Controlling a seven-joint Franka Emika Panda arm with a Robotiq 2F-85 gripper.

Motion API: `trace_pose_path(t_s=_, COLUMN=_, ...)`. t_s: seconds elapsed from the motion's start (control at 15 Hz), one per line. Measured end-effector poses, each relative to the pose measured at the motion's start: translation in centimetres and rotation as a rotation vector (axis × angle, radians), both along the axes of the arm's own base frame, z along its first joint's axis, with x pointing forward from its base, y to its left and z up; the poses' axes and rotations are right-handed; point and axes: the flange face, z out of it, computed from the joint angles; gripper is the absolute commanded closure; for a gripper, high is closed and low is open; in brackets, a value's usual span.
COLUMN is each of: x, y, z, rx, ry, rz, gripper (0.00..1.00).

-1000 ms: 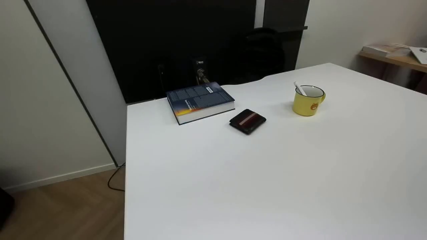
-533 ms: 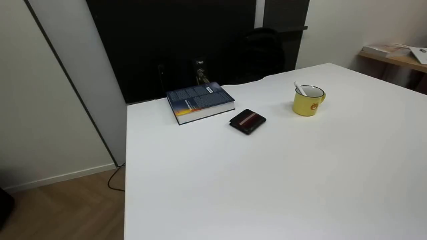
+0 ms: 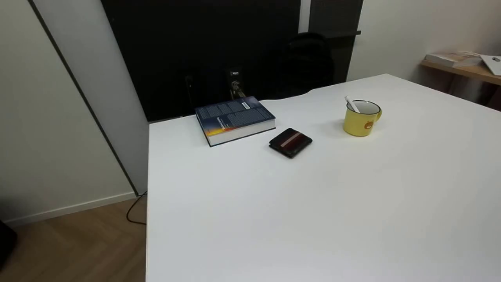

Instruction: Take the marker out of the mug and put it on the table

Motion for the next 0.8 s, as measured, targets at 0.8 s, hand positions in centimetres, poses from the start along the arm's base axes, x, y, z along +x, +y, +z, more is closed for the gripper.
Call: trace_pose_path(t_s=0.8, x=7.8, y=-7.9, z=-2.2, rx=0.047, ry=-0.251, rz=0.039, gripper=0.00)
